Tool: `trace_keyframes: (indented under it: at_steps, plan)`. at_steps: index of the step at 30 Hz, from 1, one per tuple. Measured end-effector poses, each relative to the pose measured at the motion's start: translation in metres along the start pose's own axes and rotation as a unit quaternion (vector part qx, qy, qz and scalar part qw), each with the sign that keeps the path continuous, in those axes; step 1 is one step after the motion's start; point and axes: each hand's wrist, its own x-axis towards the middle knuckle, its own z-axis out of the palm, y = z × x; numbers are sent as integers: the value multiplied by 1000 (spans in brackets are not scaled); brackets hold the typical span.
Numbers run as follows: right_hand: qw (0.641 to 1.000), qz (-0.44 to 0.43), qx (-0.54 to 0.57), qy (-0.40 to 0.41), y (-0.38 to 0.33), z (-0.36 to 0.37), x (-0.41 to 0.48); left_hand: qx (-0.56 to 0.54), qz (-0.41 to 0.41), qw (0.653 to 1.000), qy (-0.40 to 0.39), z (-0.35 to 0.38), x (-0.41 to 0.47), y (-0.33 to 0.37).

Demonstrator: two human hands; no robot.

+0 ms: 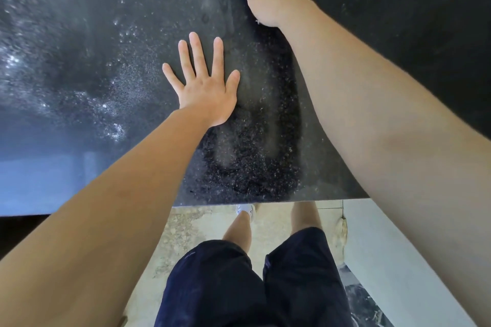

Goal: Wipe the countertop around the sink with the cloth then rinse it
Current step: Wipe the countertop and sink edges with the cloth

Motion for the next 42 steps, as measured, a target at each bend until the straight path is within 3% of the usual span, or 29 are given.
trace_keyframes:
  at_steps: [4,8,15,19,23,30,33,37,42]
  plan:
    - [1000,-6,4,-5,19,18,-62,-7,-2,1000,0,-1,0,0]
    - [999,13,10,40,45,47,-178,-10,-4,1000,5,-1,-1,1]
    - [1000,23,7,1,44,75,-331,-11,0,1000,3,-2,-3,1]
    - [1000,16,14,-9,39,76,-325,-45,6,999,6,-3,-3,-2]
    - [1000,-22,-1,10,38,60,-253,-79,40,996,22,-16,-6,-20]
    - [996,58,61,-20,-9,35,-113,-30,16,993,109,-18,-21,-75]
    - [998,50,43,16,-18,50,-147,-16,-6,994,111,-25,-10,-91]
    - [996,-40,28,73,-2,72,-231,-6,-9,994,107,-36,18,-97]
    - [996,-84,-3,32,24,64,-244,-11,-27,997,69,-37,47,-86]
